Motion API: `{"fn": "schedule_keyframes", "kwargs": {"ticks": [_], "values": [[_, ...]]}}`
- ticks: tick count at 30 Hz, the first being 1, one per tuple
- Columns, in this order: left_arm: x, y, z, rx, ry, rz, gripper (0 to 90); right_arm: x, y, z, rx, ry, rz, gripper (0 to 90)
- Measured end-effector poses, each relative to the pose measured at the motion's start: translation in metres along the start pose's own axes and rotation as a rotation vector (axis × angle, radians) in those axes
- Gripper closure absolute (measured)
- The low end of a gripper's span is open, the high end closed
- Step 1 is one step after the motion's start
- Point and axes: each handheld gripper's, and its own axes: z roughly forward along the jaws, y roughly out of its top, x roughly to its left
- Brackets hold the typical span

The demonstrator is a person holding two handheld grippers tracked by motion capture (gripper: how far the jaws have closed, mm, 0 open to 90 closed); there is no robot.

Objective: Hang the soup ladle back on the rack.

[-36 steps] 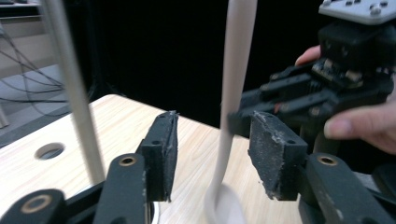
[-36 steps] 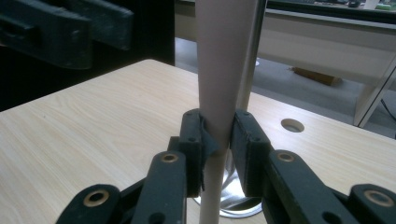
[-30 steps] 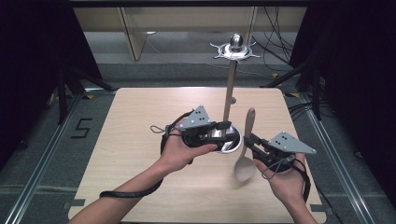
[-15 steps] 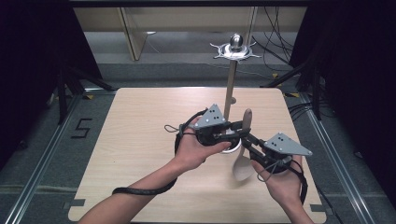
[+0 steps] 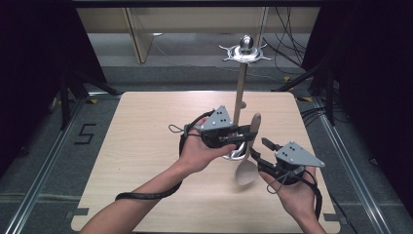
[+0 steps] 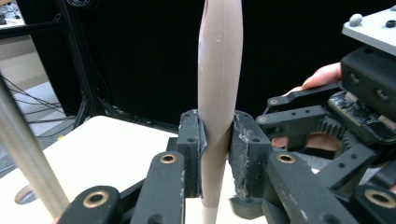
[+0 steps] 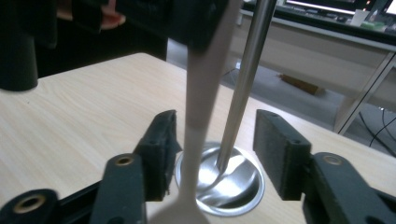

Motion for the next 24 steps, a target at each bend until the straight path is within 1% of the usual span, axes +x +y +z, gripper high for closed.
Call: {"fn": "schedule_keyframes", "kwargs": {"ticks": [1, 2, 3, 4, 5, 6, 7, 8, 9, 10, 11, 12, 13, 14, 15, 16, 17, 18, 19, 20, 21, 22, 23, 24], "values": [[0.003, 0.000, -0.001, 0.004, -0.003, 0.008, 74.2, 0.000, -0.005, -0.003, 0.007, 0.000, 0.020, 46.5], [0.005, 0.001, -0.002, 0.007, -0.001, 0.009, 74.2, -0.004, -0.007, -0.003, -0.009, -0.001, -0.027, 45.6], [0.006, 0.001, -0.003, 0.006, -0.003, 0.009, 74.2, -0.004, -0.010, -0.004, -0.004, -0.001, -0.013, 45.0], [0.007, 0.002, -0.005, 0.011, -0.006, 0.011, 74.2, -0.005, -0.013, -0.007, 0.014, 0.004, 0.008, 44.5], [0.008, 0.003, -0.006, 0.007, -0.008, 0.011, 74.2, -0.007, -0.015, -0.008, 0.015, 0.010, -0.005, 44.2], [0.009, 0.004, -0.007, 0.004, -0.008, 0.016, 74.2, -0.007, -0.018, -0.010, 0.029, 0.008, 0.033, 44.1], [0.010, 0.006, -0.007, 0.002, -0.008, 0.016, 74.2, -0.010, -0.021, -0.011, 0.026, 0.005, 0.021, 43.9], [0.011, 0.007, -0.009, 0.002, -0.008, 0.023, 74.2, -0.010, -0.024, -0.012, 0.040, 0.000, 0.051, 43.9], [0.011, 0.007, -0.009, 0.002, -0.008, 0.023, 74.2, -0.010, -0.024, -0.012, 0.040, 0.000, 0.051, 43.9], [0.012, 0.010, -0.010, 0.002, -0.006, 0.028, 74.2, -0.015, -0.030, -0.014, 0.058, 0.004, 0.058, 43.8], [0.012, 0.010, -0.010, 0.002, -0.006, 0.028, 74.2, -0.015, -0.033, -0.015, 0.069, 0.006, 0.081, 43.7], [0.014, 0.012, -0.012, -0.002, -0.005, 0.026, 74.2, -0.018, -0.035, -0.015, 0.081, 0.017, 0.069, 43.6], [0.014, 0.012, -0.012, -0.002, -0.005, 0.026, 74.2, -0.018, -0.039, -0.015, 0.089, 0.001, 0.091, 43.6], [0.016, 0.013, -0.014, -0.005, -0.005, 0.024, 74.2, -0.020, -0.043, -0.015, 0.090, 0.010, 0.097, 43.5], [0.016, 0.014, -0.015, -0.005, -0.004, 0.026, 74.2, -0.019, -0.046, -0.016, 0.107, -0.003, 0.123, 43.5], [0.017, 0.015, -0.016, -0.009, -0.006, 0.027, 74.2, -0.021, -0.049, -0.017, 0.117, -0.003, 0.120, 43.4], [0.017, 0.015, -0.016, -0.009, -0.006, 0.027, 74.2, -0.021, -0.052, -0.017, 0.126, 0.001, 0.150, 43.3], [0.017, 0.015, -0.016, -0.008, -0.006, 0.029, 74.2, -0.021, -0.052, -0.017, 0.126, 0.001, 0.150, 43.3], [0.018, 0.015, -0.016, -0.005, -0.010, 0.036, 74.2, -0.025, -0.058, -0.018, 0.140, -0.011, 0.133, 43.3], [0.019, 0.015, -0.017, -0.003, -0.016, 0.043, 74.2, -0.025, -0.061, -0.018, 0.137, -0.016, 0.147, 43.3], [0.019, 0.016, -0.017, -0.002, -0.017, 0.045, 74.2, -0.025, -0.064, -0.018, 0.144, -0.017, 0.174, 43.3], [0.019, 0.016, -0.017, -0.002, -0.017, 0.045, 74.2, -0.027, -0.066, -0.019, 0.152, -0.020, 0.162, 43.3], [0.021, 0.017, -0.018, -0.007, -0.019, 0.045, 74.2, -0.027, -0.067, -0.019, 0.150, -0.025, 0.182, 43.3], [0.021, 0.017, -0.018, -0.007, -0.019, 0.045, 74.2, -0.027, -0.067, -0.019, 0.150, -0.025, 0.182, 43.3]]}}
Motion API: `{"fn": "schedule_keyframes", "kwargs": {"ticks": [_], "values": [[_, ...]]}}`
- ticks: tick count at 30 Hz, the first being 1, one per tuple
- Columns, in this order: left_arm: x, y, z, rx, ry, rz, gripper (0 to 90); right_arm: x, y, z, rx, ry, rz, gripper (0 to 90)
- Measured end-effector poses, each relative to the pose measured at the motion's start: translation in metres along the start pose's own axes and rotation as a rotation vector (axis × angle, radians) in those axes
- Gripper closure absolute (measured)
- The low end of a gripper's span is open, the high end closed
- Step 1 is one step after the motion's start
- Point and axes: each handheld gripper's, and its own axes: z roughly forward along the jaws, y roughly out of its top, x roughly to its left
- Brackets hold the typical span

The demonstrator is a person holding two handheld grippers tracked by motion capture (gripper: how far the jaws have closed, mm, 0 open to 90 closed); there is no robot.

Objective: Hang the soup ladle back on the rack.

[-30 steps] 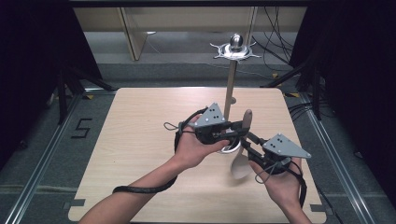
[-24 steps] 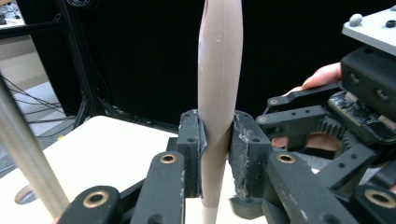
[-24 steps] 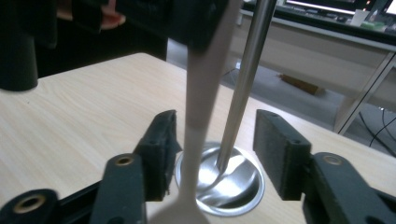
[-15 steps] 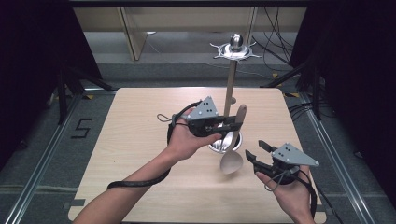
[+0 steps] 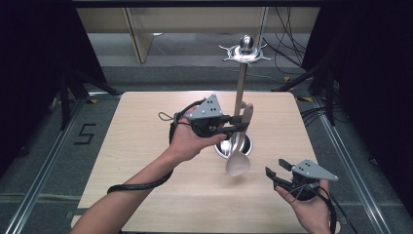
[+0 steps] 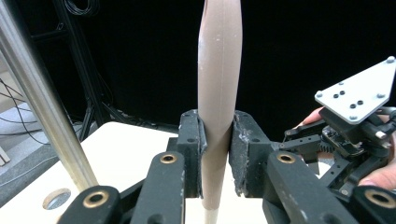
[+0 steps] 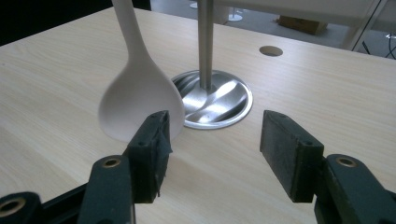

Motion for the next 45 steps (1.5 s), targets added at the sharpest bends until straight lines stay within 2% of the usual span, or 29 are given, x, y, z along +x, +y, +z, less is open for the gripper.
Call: {"fn": "schedule_keyframes", "kwargs": {"ticks": [1, 3, 4, 5, 6, 7, 8, 9, 10, 13, 14, 16, 25, 28, 43, 45], "values": [[0.001, 0.001, 0.000, -0.001, 0.000, 0.001, 74.2, -0.002, -0.001, 0.000, 0.013, -0.004, 0.012, 43.3], [0.002, 0.002, -0.001, -0.003, -0.003, 0.002, 74.2, -0.003, -0.002, 0.000, 0.008, 0.000, 0.014, 43.3], [0.003, 0.002, -0.001, 0.000, -0.006, 0.003, 74.2, -0.006, -0.002, 0.002, -0.005, -0.001, -0.030, 43.3], [0.004, 0.003, -0.001, -0.001, -0.006, 0.002, 74.2, -0.007, -0.003, 0.002, -0.002, -0.009, -0.026, 43.3], [0.004, 0.003, -0.001, 0.000, -0.008, 0.000, 74.2, -0.005, -0.004, 0.002, 0.001, -0.008, 0.010, 43.3], [0.006, 0.004, -0.001, 0.002, -0.010, 0.000, 74.2, -0.007, -0.005, 0.003, 0.002, -0.009, -0.006, 43.3], [0.006, 0.004, -0.001, 0.002, -0.010, 0.000, 74.2, -0.006, -0.005, 0.002, 0.007, -0.005, 0.013, 43.3], [0.008, 0.005, -0.001, 0.007, -0.012, 0.002, 74.2, -0.008, -0.005, 0.003, 0.000, -0.006, -0.003, 43.3], [0.009, 0.005, 0.000, 0.007, -0.013, -0.002, 74.2, -0.006, -0.006, 0.002, 0.009, -0.002, 0.032, 43.3], [0.011, 0.008, 0.000, 0.014, -0.014, -0.005, 74.2, -0.007, -0.006, 0.001, 0.016, -0.005, 0.026, 43.2], [0.012, 0.009, 0.000, 0.012, -0.014, -0.007, 74.2, -0.009, -0.006, 0.002, 0.010, -0.008, 0.008, 43.2], [0.013, 0.012, 0.000, 0.015, -0.016, -0.007, 74.2, -0.007, -0.006, 0.002, 0.020, -0.010, 0.037, 43.2], [0.021, 0.020, 0.001, 0.018, -0.027, -0.024, 74.2, -0.007, -0.007, 0.002, 0.015, -0.008, 0.029, 43.2], [0.023, 0.025, 0.001, 0.019, -0.029, -0.019, 74.2, -0.010, -0.006, 0.002, 0.011, -0.009, -0.001, 43.2], [0.031, 0.037, 0.001, 0.016, -0.042, -0.041, 74.2, -0.010, -0.006, 0.003, 0.011, -0.008, 0.002, 43.2], [0.032, 0.040, 0.001, 0.015, -0.040, -0.036, 74.2, -0.011, -0.006, 0.003, 0.010, -0.013, -0.010, 43.1]]}}
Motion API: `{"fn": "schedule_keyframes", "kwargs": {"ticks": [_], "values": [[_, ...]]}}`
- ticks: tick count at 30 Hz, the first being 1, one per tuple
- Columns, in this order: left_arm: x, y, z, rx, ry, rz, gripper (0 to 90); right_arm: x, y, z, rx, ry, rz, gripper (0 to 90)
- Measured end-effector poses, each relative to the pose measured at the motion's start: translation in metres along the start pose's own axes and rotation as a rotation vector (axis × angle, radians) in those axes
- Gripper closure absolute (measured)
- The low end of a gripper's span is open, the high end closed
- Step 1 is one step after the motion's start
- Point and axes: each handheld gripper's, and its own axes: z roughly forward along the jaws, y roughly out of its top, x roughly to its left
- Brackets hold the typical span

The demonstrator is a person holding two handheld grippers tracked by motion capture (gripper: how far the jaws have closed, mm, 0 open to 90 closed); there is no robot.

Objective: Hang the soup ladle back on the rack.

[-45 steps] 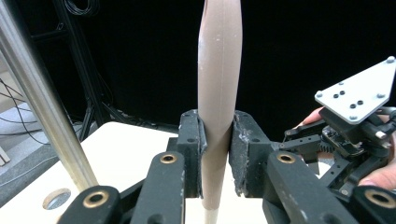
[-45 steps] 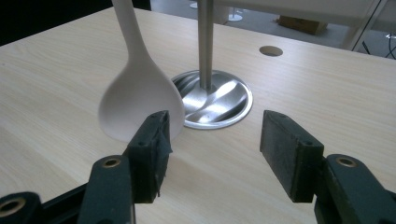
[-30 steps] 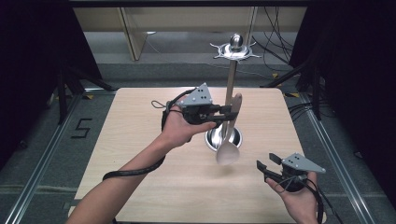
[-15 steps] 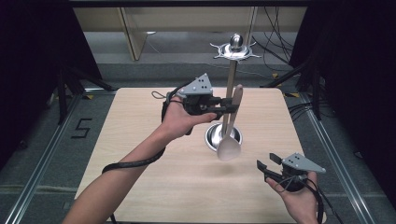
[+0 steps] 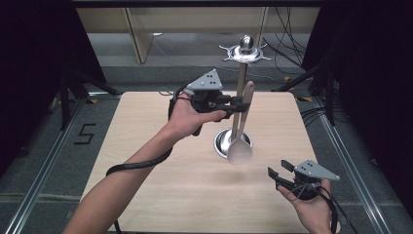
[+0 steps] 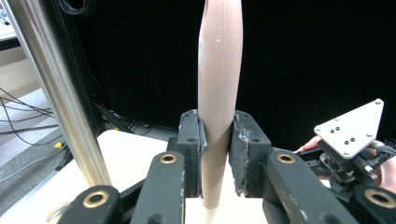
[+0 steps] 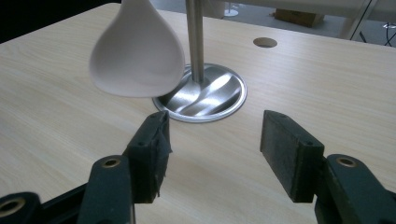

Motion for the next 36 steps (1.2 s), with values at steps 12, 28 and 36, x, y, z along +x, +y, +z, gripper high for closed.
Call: {"fn": "schedule_keyframes", "kwargs": {"ticks": [12, 28, 36], "values": [[0.002, 0.012, 0.000, 0.002, -0.014, 0.005, 74.2, 0.000, 0.000, 0.001, -0.003, 0.009, 0.011, 42.9], [0.007, 0.023, 0.000, -0.002, -0.014, -0.005, 74.2, 0.000, 0.000, 0.000, -0.003, 0.006, 0.015, 42.8], [0.010, 0.026, 0.000, -0.007, -0.017, -0.026, 74.2, 0.000, 0.000, 0.000, -0.002, 0.006, 0.014, 42.7]]}}
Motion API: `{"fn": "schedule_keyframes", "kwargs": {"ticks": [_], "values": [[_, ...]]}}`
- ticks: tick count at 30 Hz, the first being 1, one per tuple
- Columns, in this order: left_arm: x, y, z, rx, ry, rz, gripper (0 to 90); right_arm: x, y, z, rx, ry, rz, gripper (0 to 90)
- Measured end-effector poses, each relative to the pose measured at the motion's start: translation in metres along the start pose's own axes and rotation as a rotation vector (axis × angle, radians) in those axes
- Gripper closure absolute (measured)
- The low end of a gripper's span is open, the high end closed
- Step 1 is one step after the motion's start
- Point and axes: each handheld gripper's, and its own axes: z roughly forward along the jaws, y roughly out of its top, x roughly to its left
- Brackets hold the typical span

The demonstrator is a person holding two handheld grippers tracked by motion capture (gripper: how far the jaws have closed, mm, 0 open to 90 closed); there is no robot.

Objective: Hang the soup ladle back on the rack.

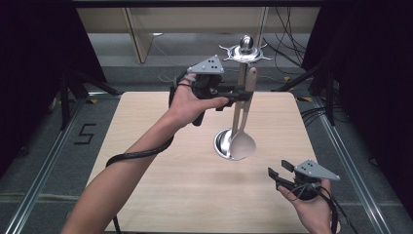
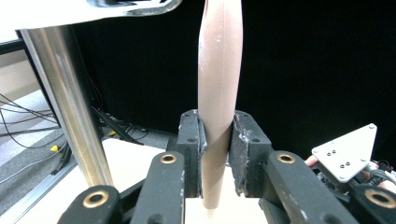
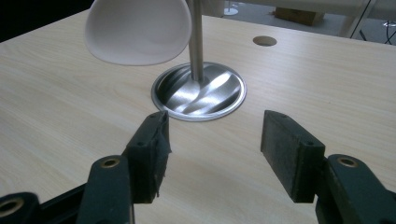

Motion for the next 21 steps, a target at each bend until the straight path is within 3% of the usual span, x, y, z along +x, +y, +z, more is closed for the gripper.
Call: {"fn": "schedule_keyframes", "kwargs": {"ticks": [1, 2, 3, 14, 20, 21], "values": [[0.001, 0.001, 0.000, 0.001, 0.000, 0.001, 74.1, 0.000, 0.000, 0.000, 0.001, 0.001, 0.001, 42.7], [0.007, 0.002, 0.000, 0.001, -0.002, 0.062, 74.1, 0.000, 0.000, 0.000, 0.001, 0.000, 0.001, 42.7], [0.007, 0.002, 0.000, 0.001, -0.002, 0.062, 74.1, 0.000, 0.000, 0.000, 0.001, 0.000, 0.001, 42.7], [0.013, 0.003, 0.000, -0.002, -0.003, 0.026, 74.1, -0.001, 0.000, 0.000, 0.009, -0.011, -0.021, 42.7], [0.015, 0.003, 0.000, -0.007, -0.006, 0.018, 74.1, 0.000, -0.001, 0.000, 0.017, -0.001, -0.002, 42.7], [0.015, 0.002, 0.000, -0.010, -0.005, -0.001, 74.1, -0.001, 0.000, 0.000, 0.009, -0.010, -0.023, 42.7]]}}
